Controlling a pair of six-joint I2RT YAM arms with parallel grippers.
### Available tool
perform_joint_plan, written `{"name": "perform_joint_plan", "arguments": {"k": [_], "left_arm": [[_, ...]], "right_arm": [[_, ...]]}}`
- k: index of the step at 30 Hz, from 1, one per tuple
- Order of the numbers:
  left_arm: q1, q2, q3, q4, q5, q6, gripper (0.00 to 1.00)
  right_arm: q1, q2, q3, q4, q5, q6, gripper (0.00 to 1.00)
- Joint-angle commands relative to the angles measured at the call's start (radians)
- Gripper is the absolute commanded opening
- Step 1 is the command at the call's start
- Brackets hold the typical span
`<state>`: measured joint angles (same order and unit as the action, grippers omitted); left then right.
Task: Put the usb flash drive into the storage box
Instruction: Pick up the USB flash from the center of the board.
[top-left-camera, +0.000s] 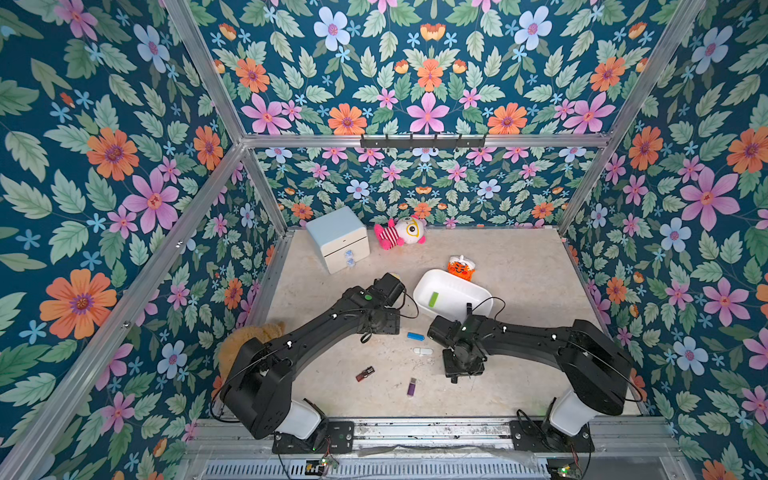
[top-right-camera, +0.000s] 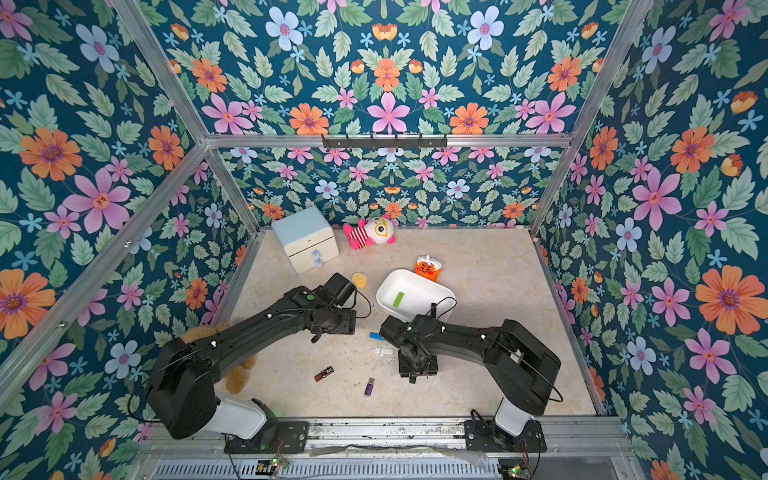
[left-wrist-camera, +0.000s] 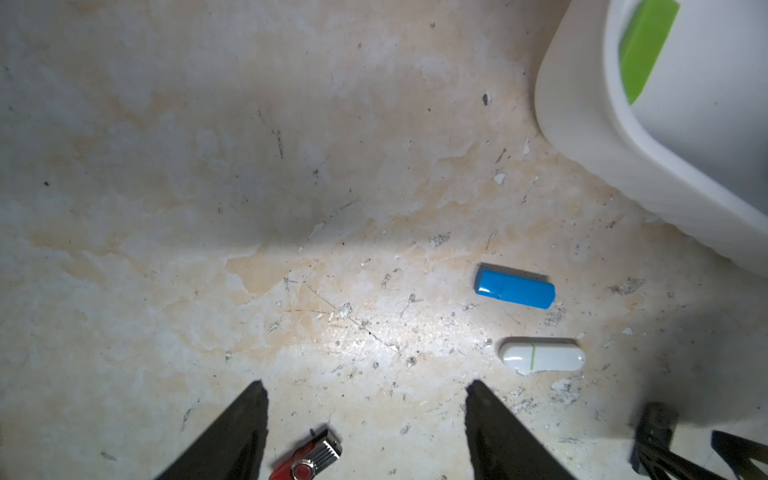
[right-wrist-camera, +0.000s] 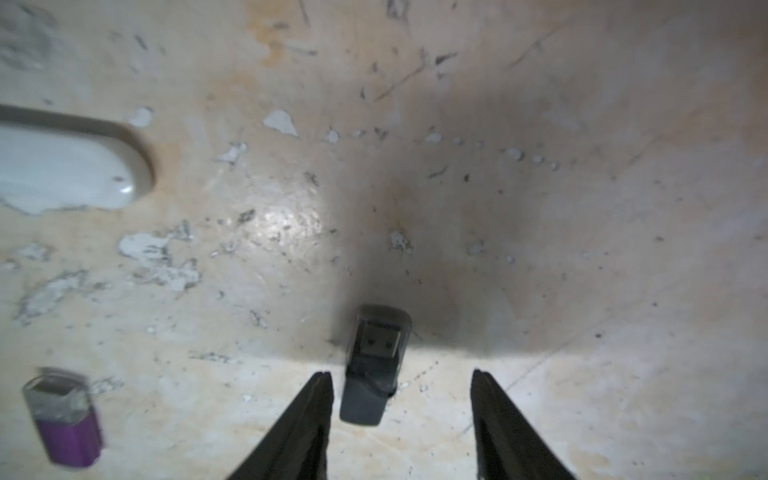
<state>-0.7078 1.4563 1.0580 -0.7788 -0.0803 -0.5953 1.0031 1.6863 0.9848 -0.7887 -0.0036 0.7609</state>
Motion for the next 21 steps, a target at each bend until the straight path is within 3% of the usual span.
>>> {"name": "perform_joint_plan", "arguments": {"k": [1,12,21], "left_arm": [[0.001,-0.023,-0.033,0.002,0.004,-0.019,0.78],[-0.001,-0.123,-0.174,0.010,0.040,-0.078,0.76],[-0.009,-0.133,-0.209,0.028,0.071,-0.099,0.75]], "right_arm": [[0.005,0.003,0.001,-0.002,-0.001,0.005,0.56],[0.004,0.013,-0.005,0.009,-0.006,0.005,0.44],[0.005,-0.013,-0.036,0.014,-0.006,0.010,0.15]]}}
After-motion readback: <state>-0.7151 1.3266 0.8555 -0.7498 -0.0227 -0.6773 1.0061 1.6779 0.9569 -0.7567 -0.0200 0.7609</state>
